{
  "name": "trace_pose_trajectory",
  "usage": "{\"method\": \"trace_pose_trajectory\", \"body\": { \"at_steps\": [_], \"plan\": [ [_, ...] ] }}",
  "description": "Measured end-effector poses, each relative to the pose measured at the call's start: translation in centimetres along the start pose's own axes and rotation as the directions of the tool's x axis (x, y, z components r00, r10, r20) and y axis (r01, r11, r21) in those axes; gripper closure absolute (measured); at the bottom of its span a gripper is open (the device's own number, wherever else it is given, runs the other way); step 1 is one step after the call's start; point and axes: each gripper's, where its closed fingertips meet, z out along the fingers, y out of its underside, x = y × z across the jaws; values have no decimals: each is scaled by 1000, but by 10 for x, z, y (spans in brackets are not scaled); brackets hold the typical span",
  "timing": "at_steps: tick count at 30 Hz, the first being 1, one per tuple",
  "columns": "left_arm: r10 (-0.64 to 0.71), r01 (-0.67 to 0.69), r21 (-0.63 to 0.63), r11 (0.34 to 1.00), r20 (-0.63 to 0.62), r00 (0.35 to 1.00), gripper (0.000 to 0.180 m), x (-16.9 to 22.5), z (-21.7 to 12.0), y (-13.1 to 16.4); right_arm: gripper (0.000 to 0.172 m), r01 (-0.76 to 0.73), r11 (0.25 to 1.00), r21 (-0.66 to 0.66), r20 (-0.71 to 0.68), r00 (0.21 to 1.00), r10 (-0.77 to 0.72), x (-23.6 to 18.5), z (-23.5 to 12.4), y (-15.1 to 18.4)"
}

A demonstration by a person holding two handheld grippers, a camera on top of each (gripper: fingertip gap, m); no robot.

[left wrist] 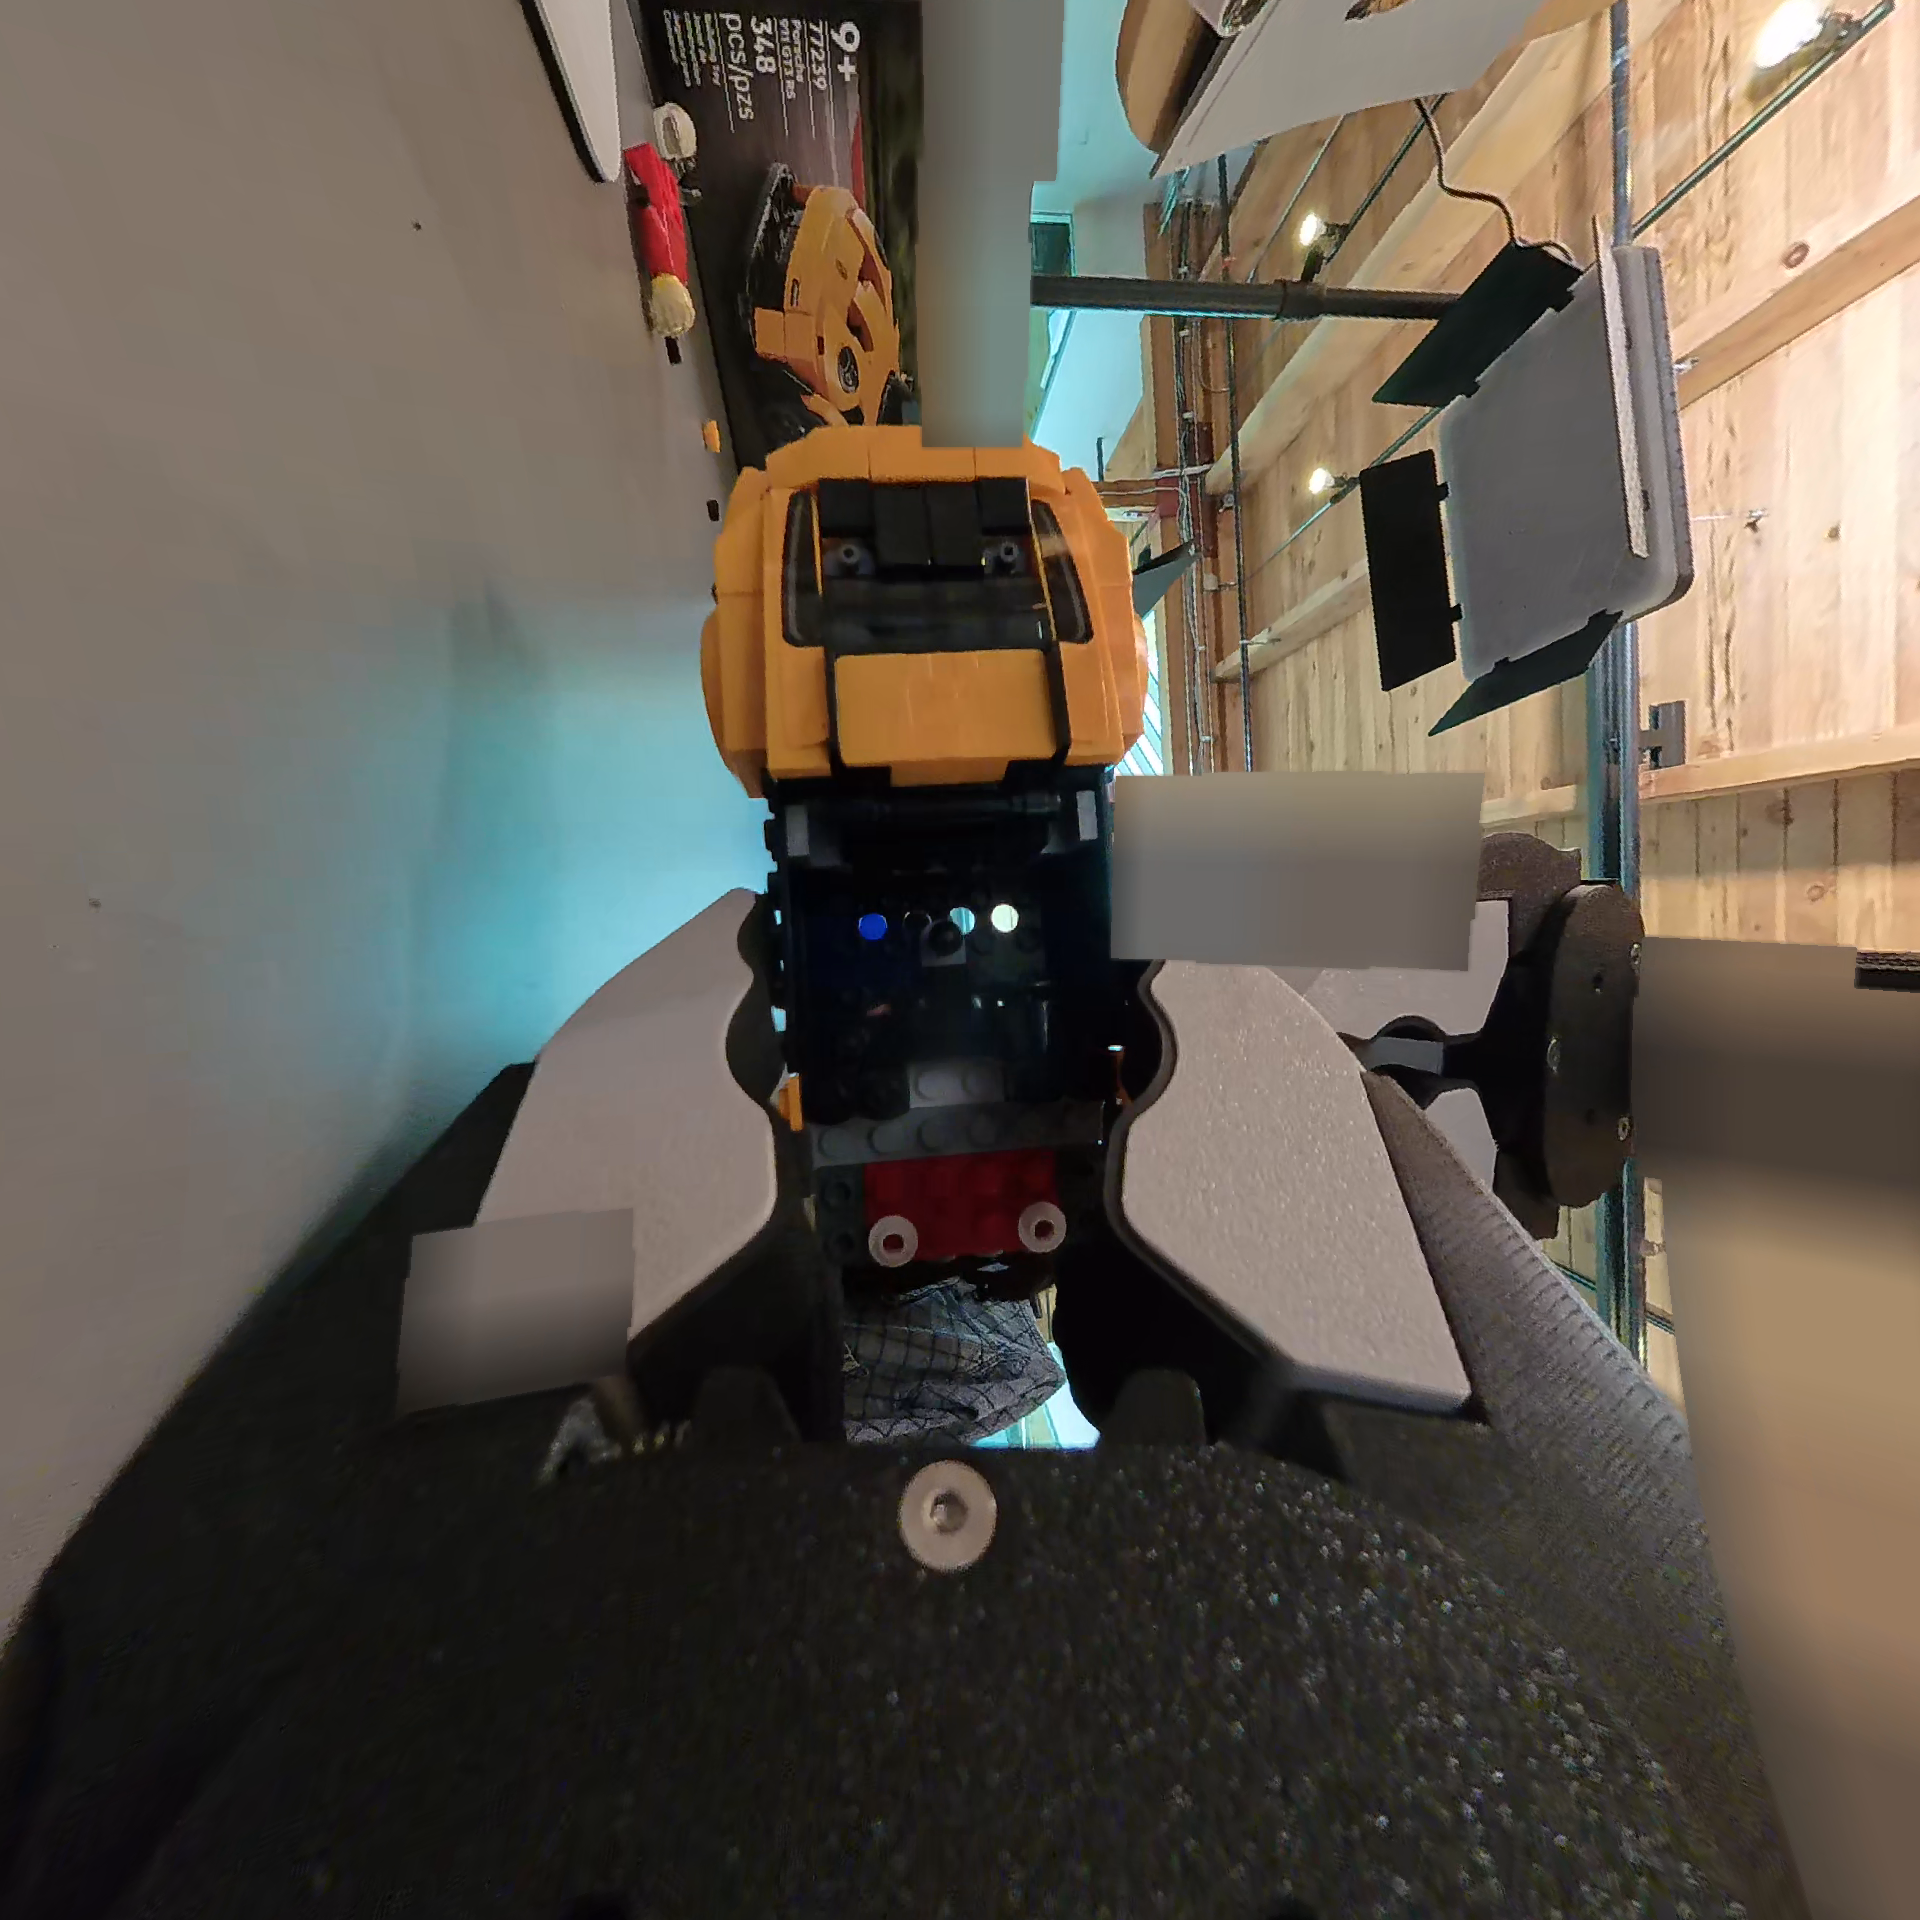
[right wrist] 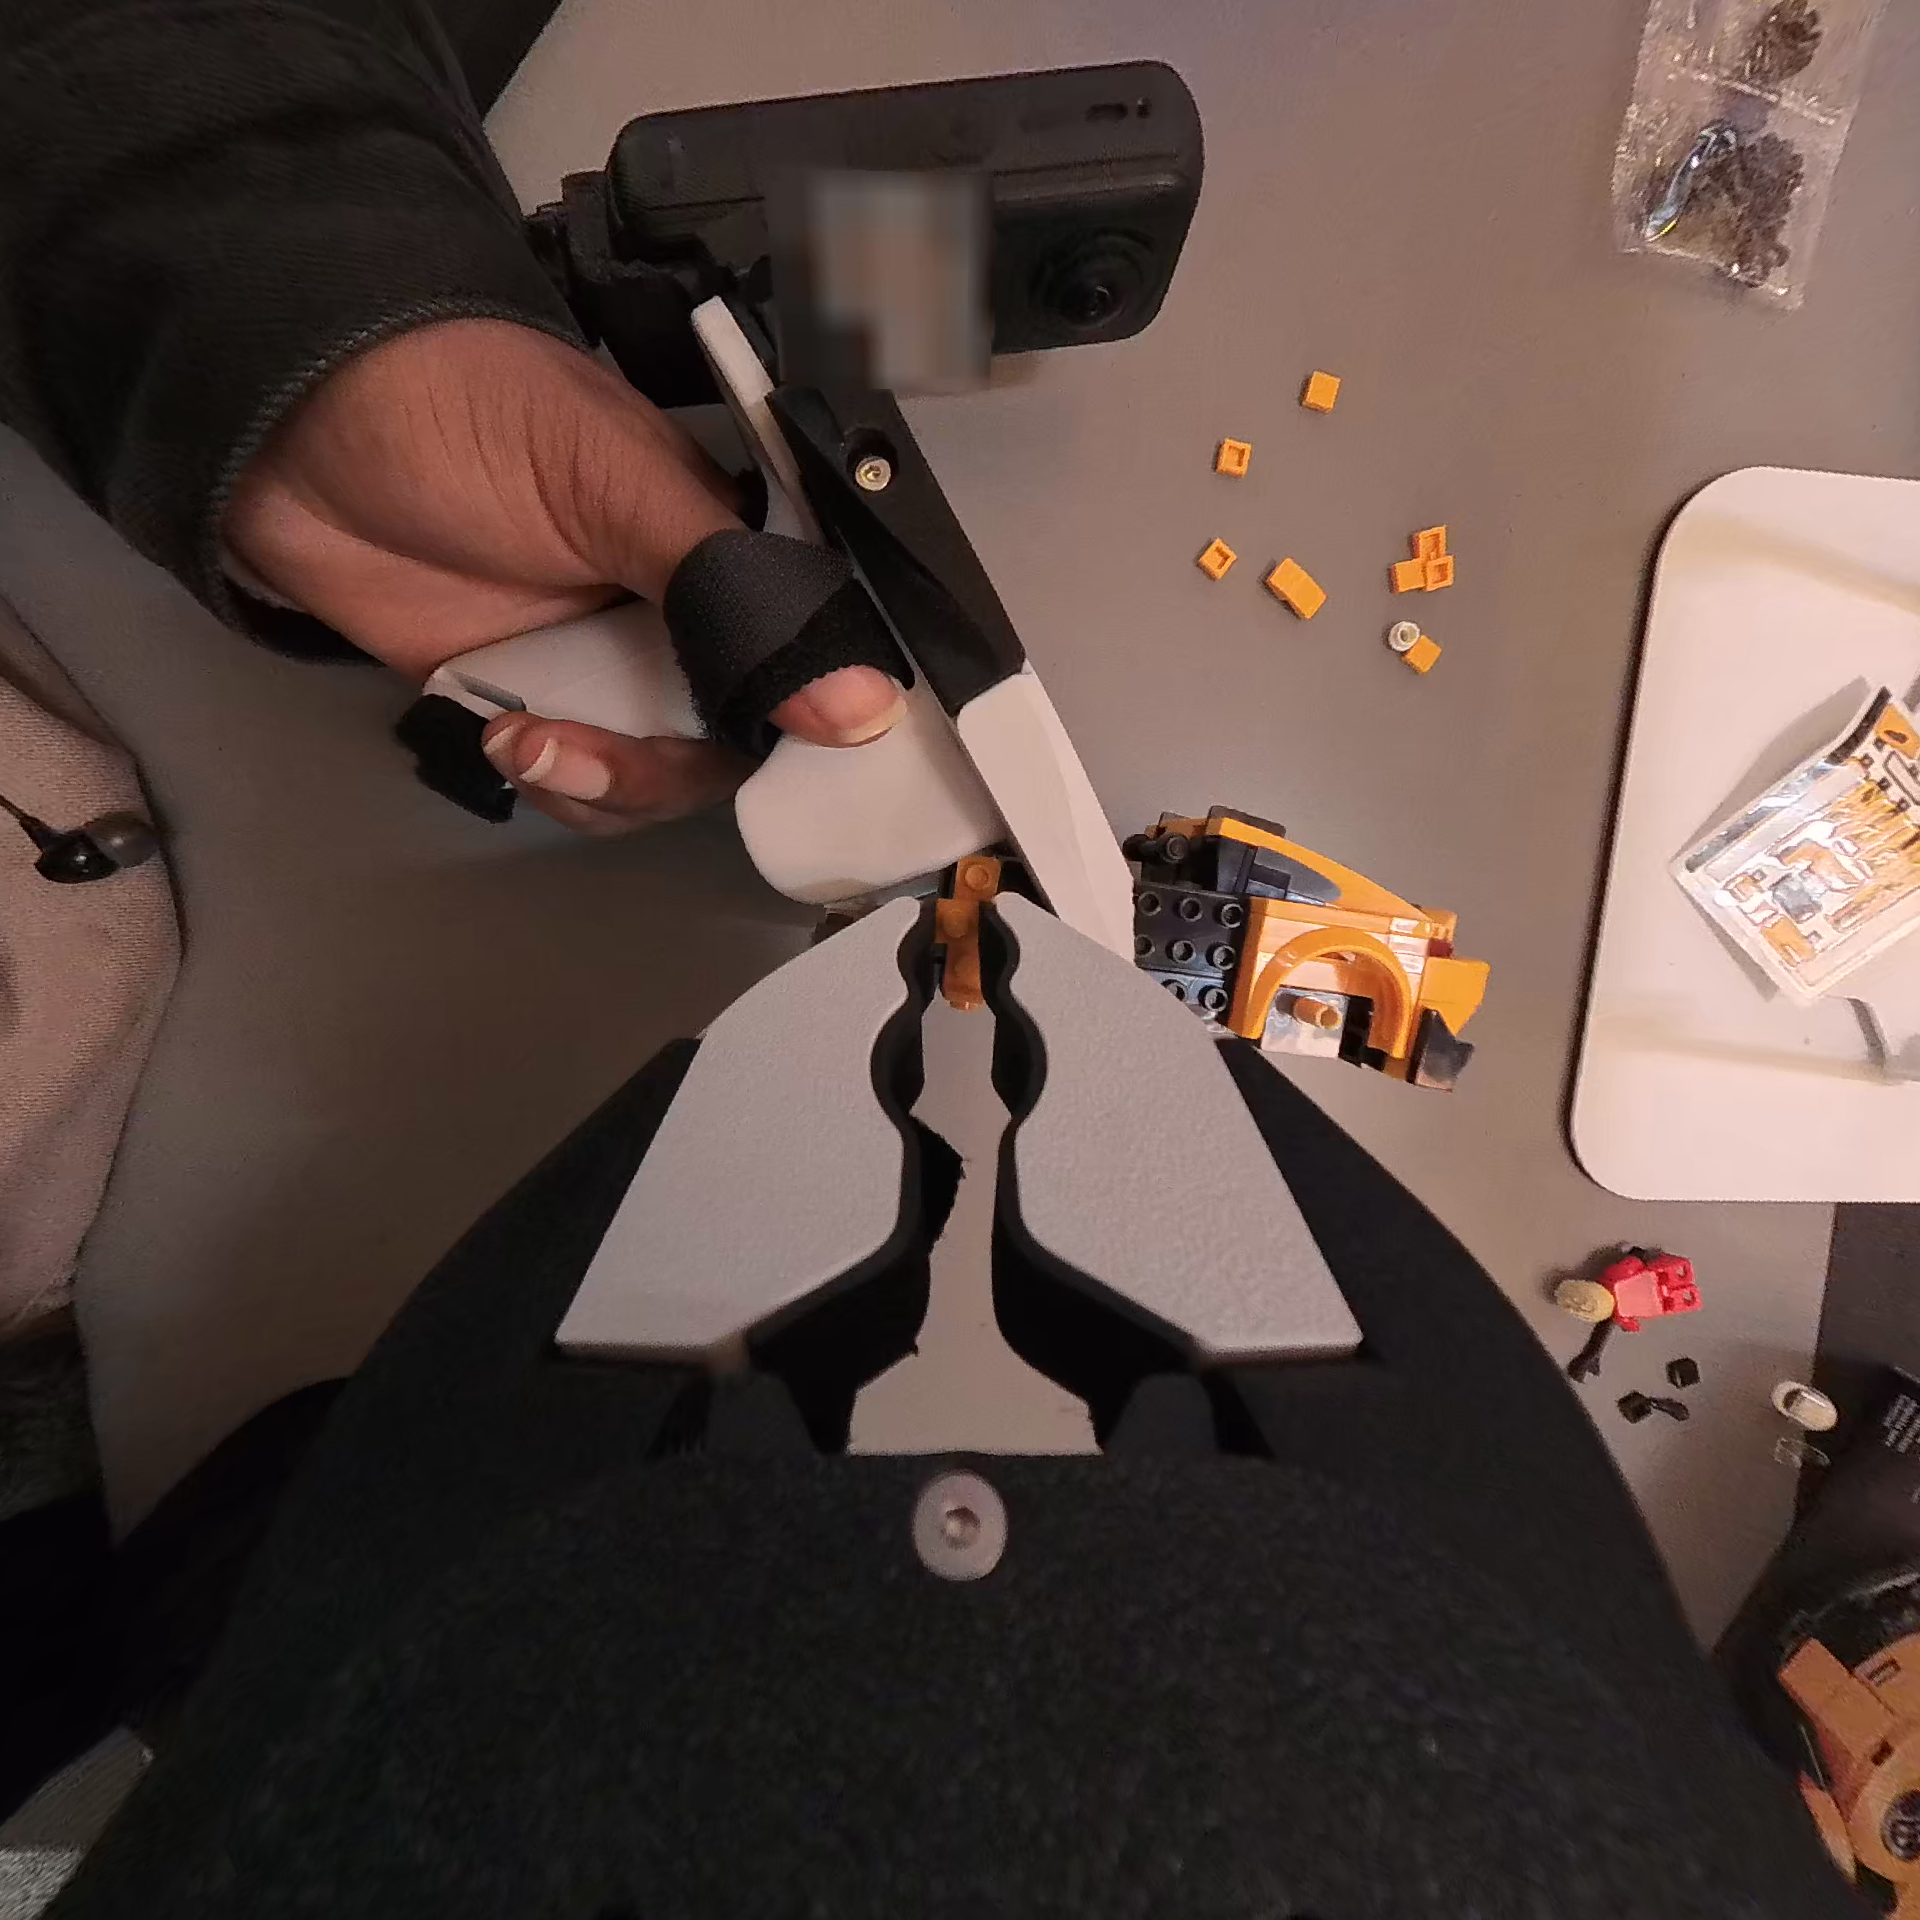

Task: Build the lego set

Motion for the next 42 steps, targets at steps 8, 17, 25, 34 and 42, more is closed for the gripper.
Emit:
{"method": "trace_pose_trajectory", "body": {
  "at_steps": [8, 17, 25, 34, 42],
  "plan": [
    [-3, 3, 3, 1000, -3, 1000, 116, 0, 0, -1, 164, -3, 1000, 6, -8, 1000, 3, 2, 0, -1],
    [-10, 11, 8, 1000, -5, 1000, 116, 1, -1, -2, 161, -9, 1000, 5, -39, 999, 9, 4, 0, 2],
    [-3, 3, 10, 1000, 9, 1000, 116, -1, -1, -3, 165, 21, 998, 65, -80, 997, -16, 2, -9, -6],
    [28, -28, 4, 1000, 41, 999, 116, -4, -1, -1, 169, -48, 999, 23, -63, 997, 49, 2, -1, 2],
    [86, -85, -12, 996, 89, 992, 117, -8, -1, 2, 170, -89, 996, -23, -6, 996, 89, -1, 2, 8]
  ]
}}
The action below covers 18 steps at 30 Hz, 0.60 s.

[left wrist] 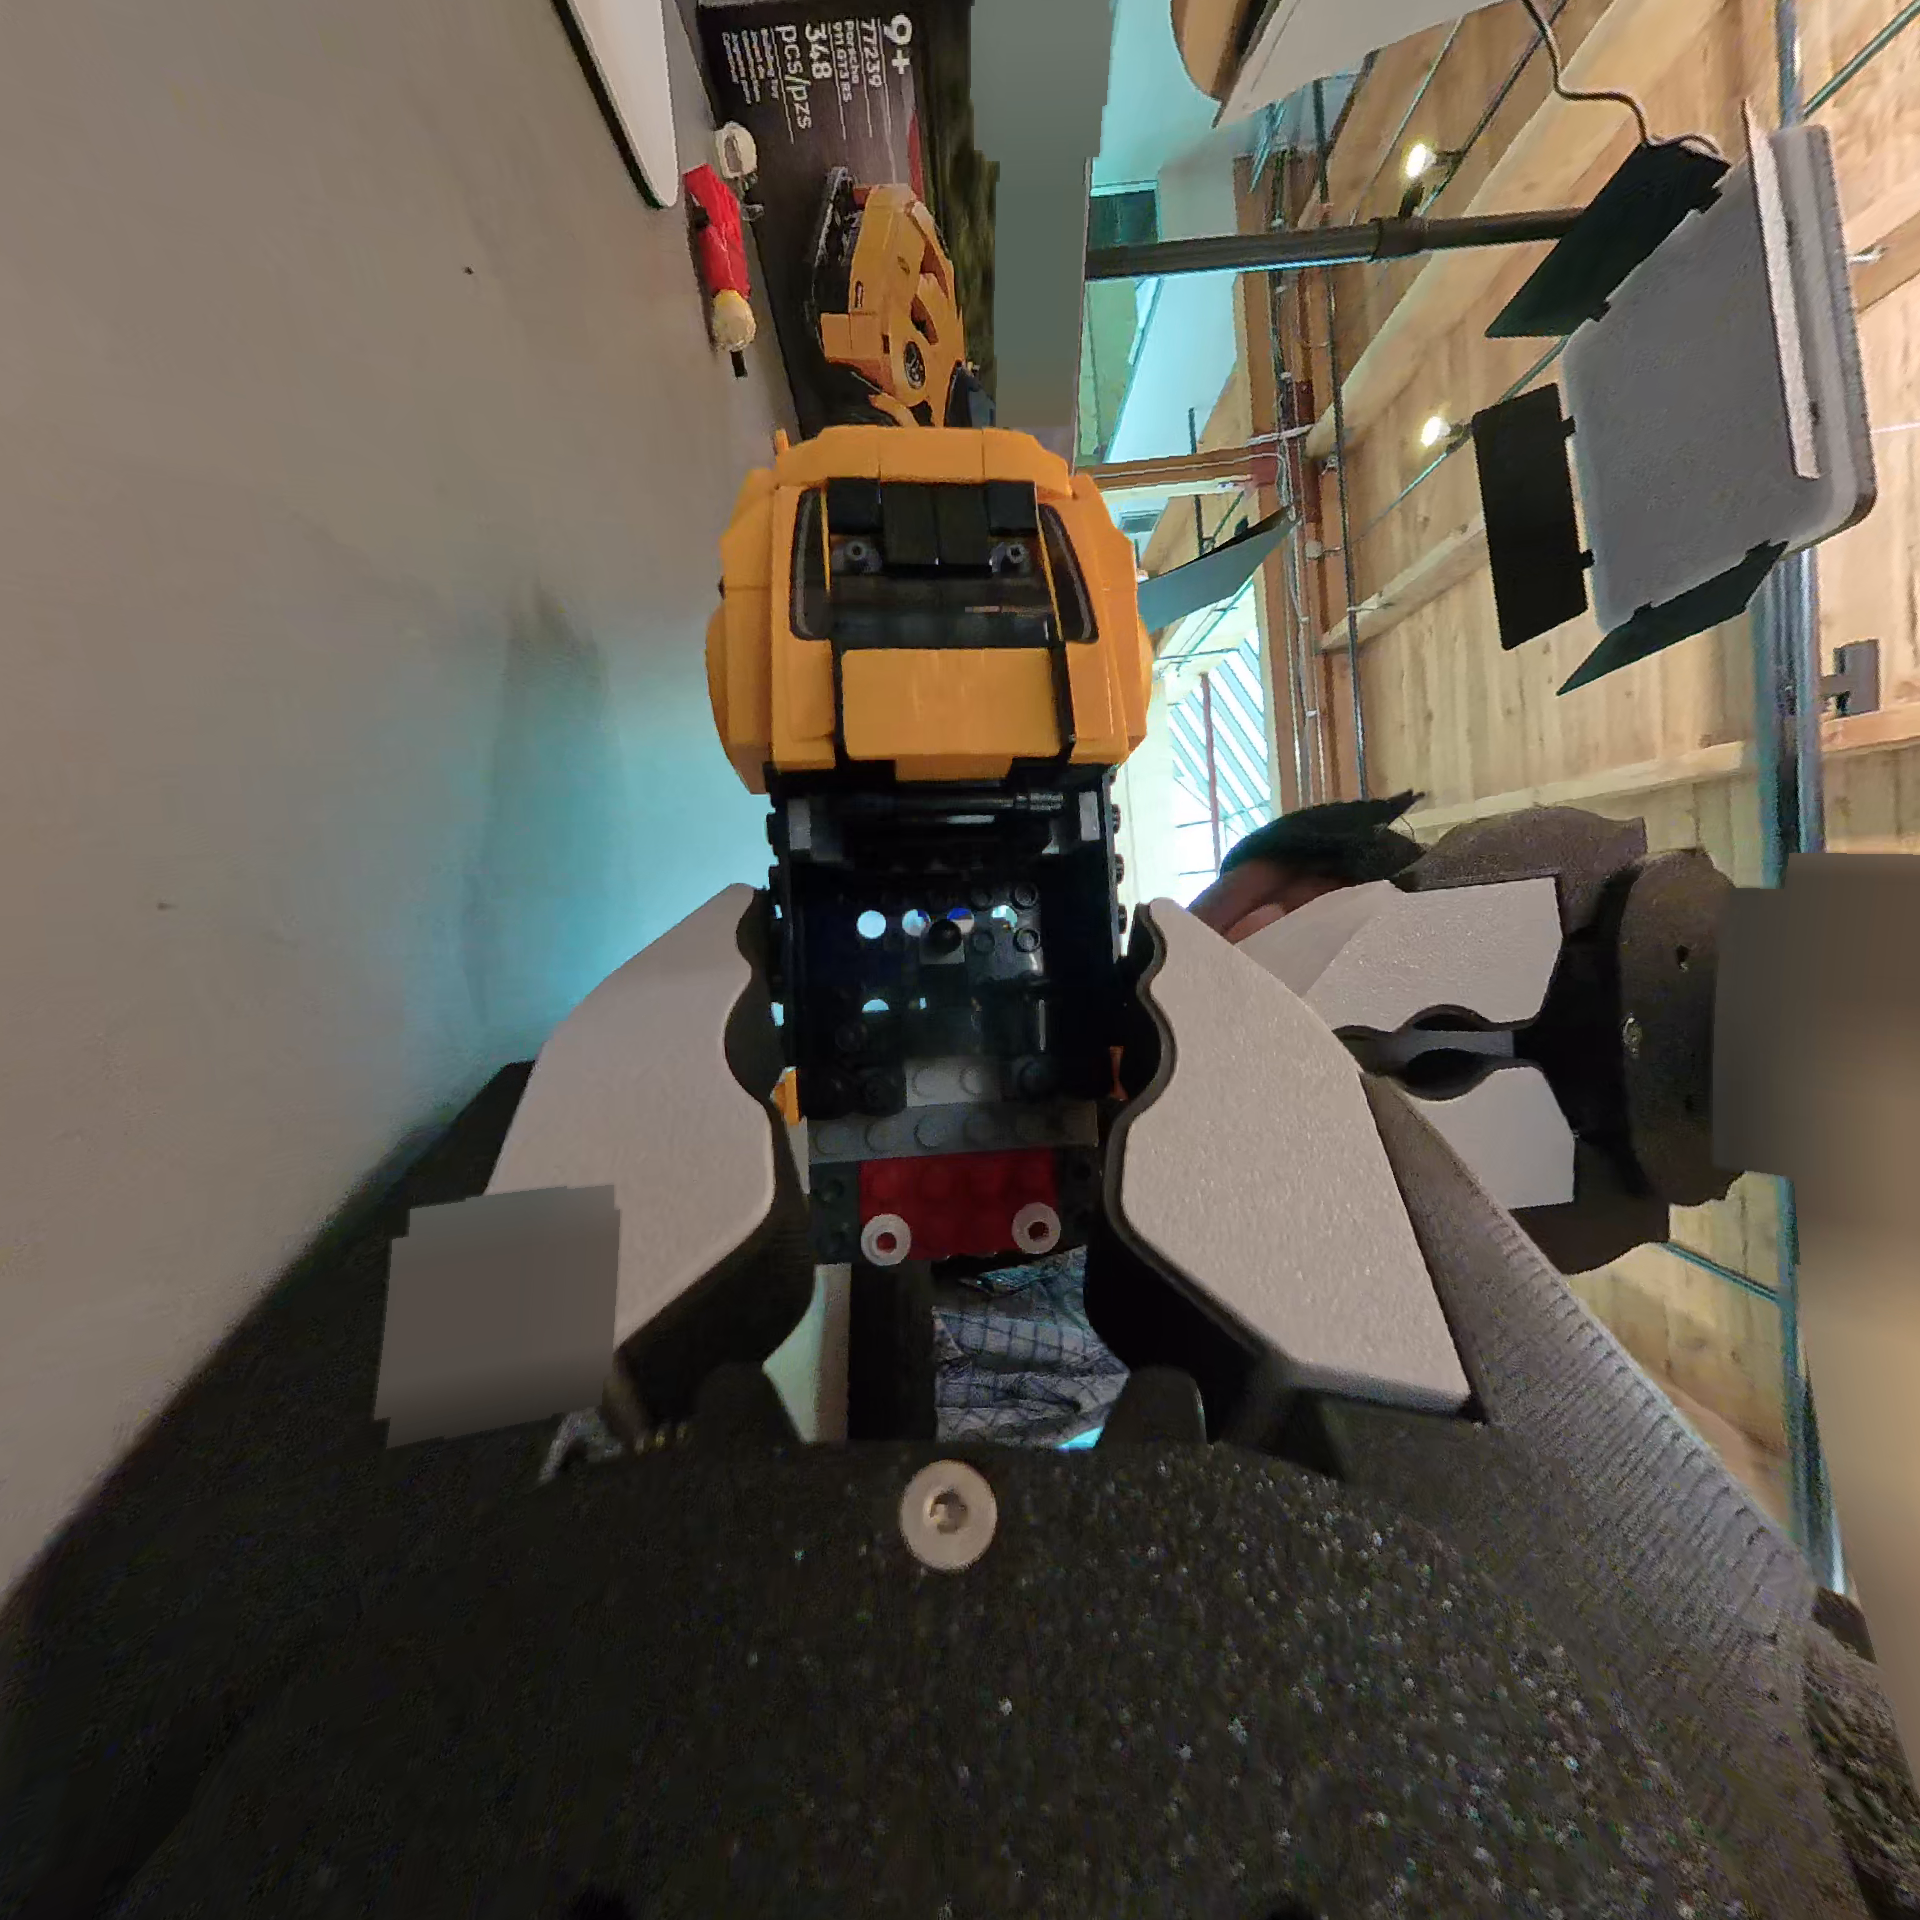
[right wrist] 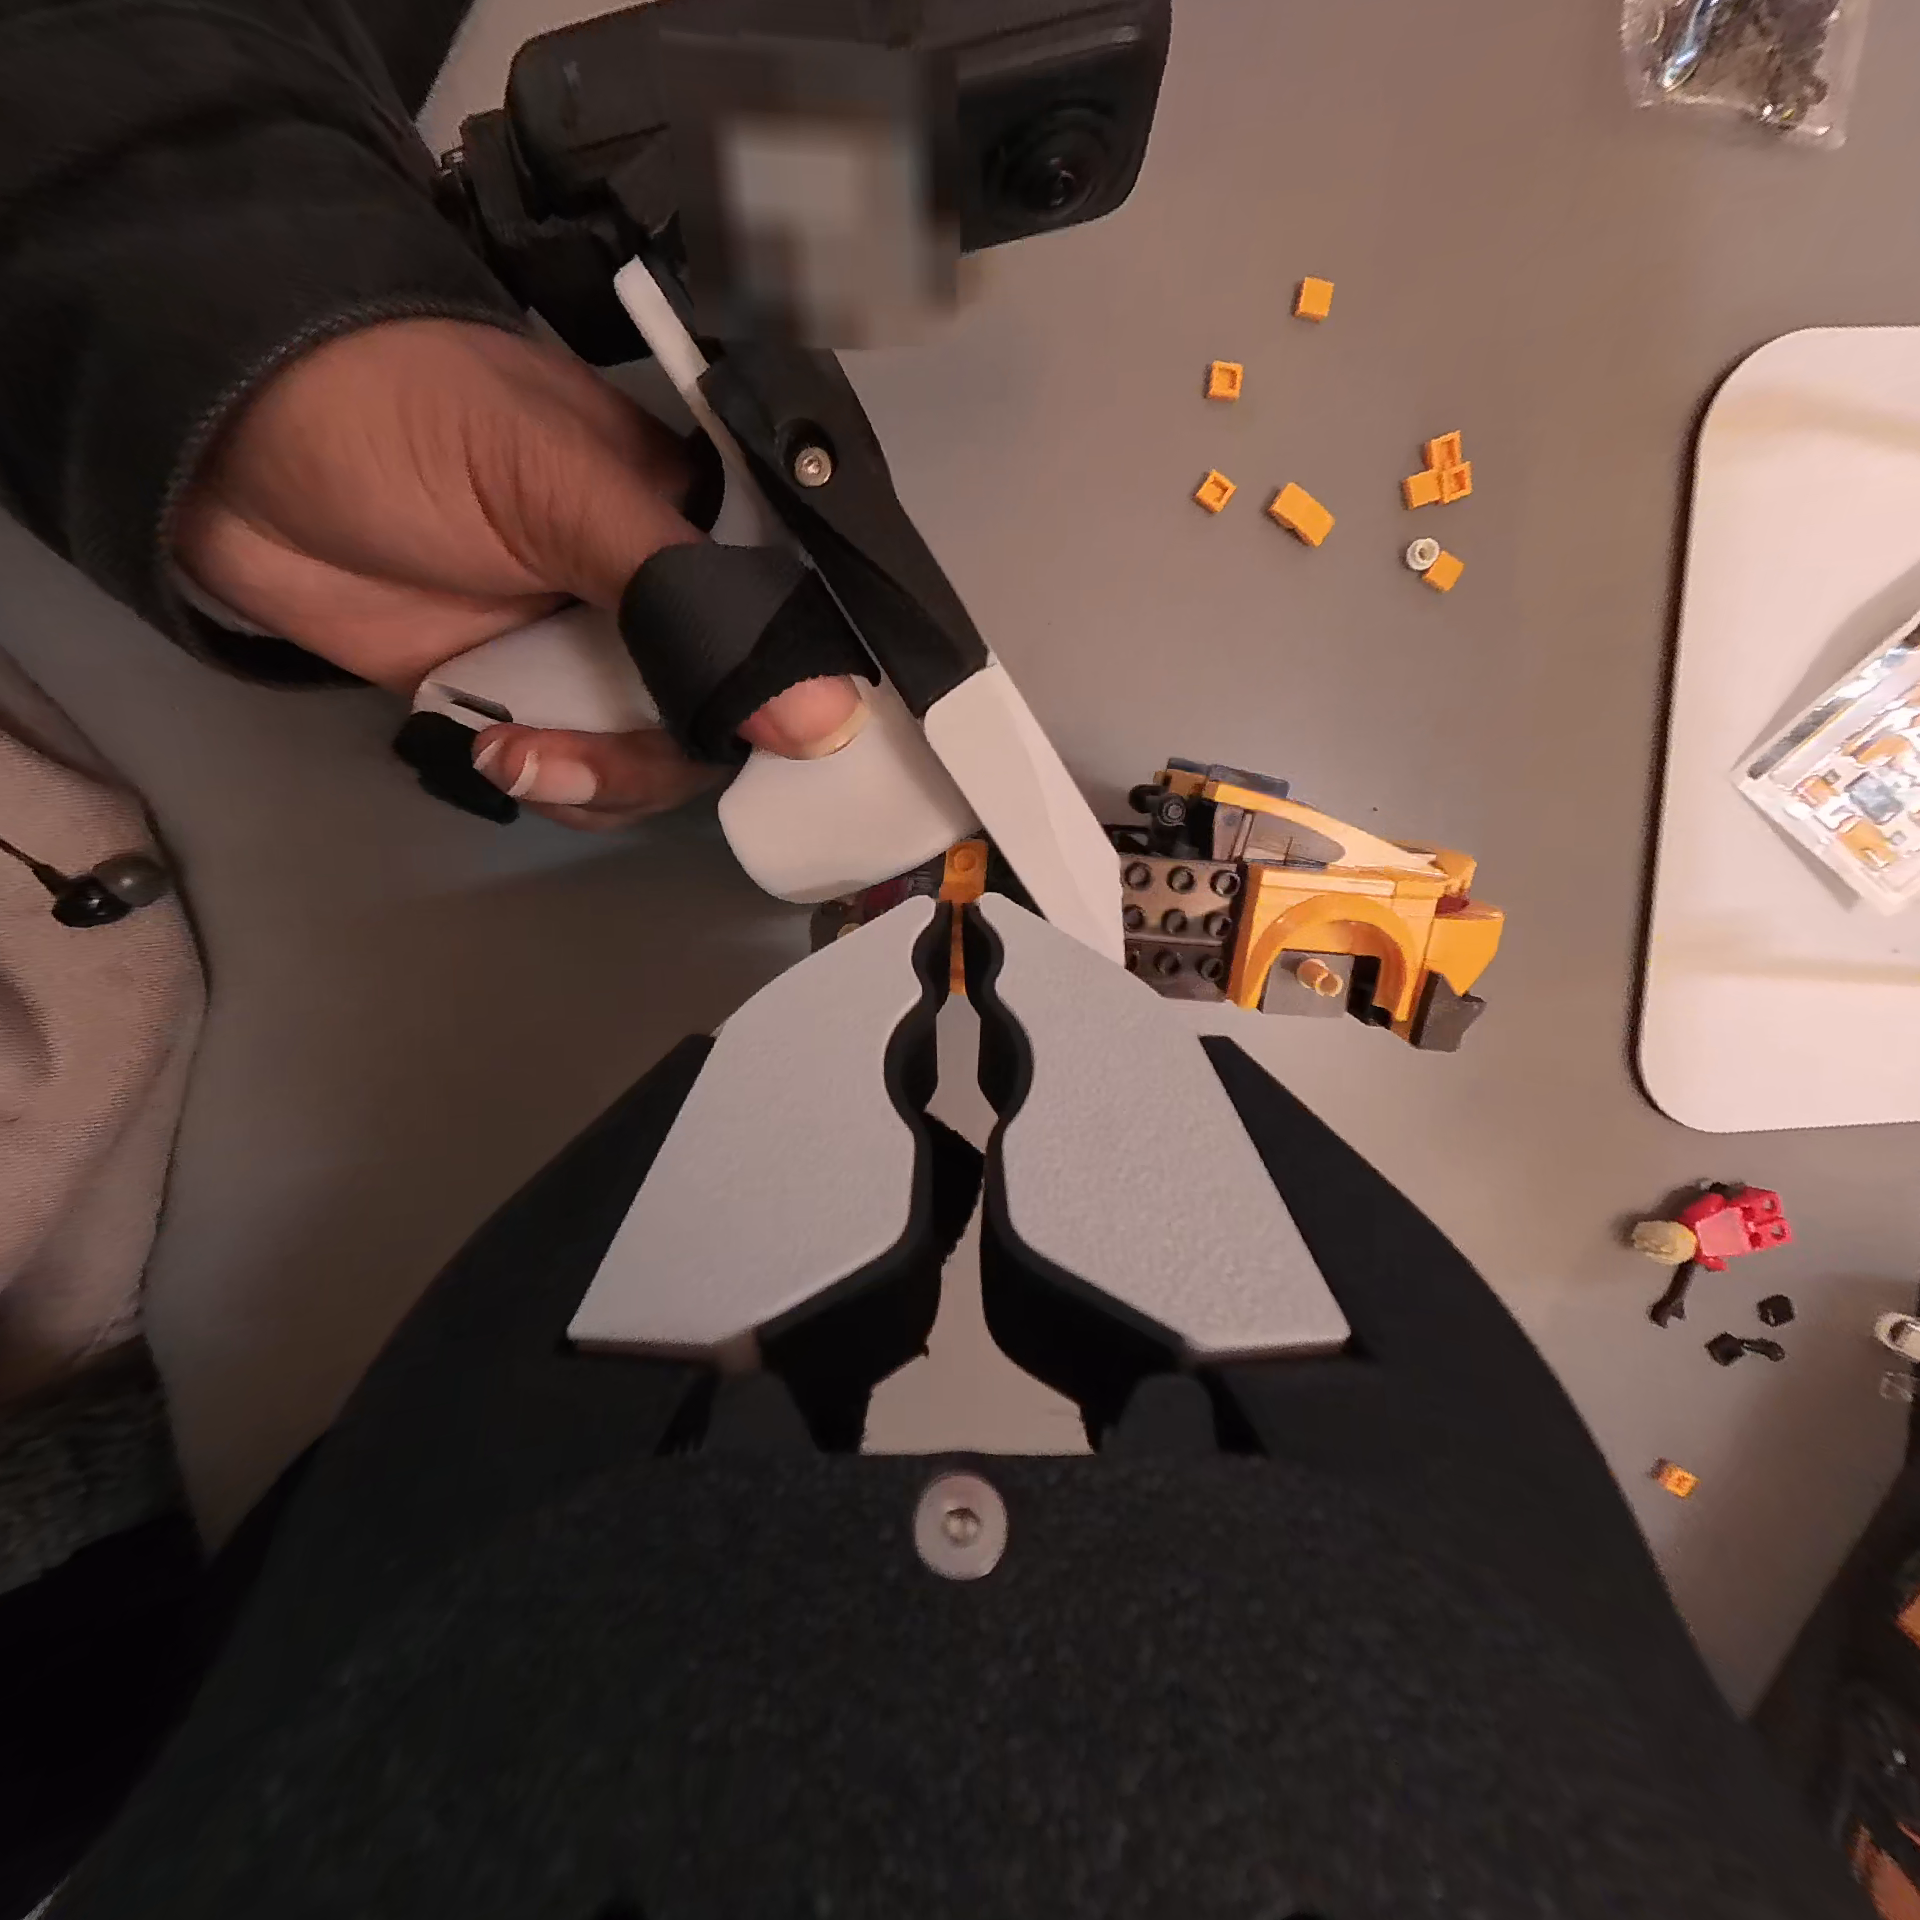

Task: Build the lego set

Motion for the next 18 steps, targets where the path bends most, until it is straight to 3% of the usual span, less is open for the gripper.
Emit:
{"method": "trace_pose_trajectory", "body": {
  "at_steps": [18],
  "plan": [
    [195, -196, 5, 981, 73, 978, 117, -6, 0, -4, 170, 27, 1000, -2, -68, 997, -27, 0, 7, 7]
  ]
}}
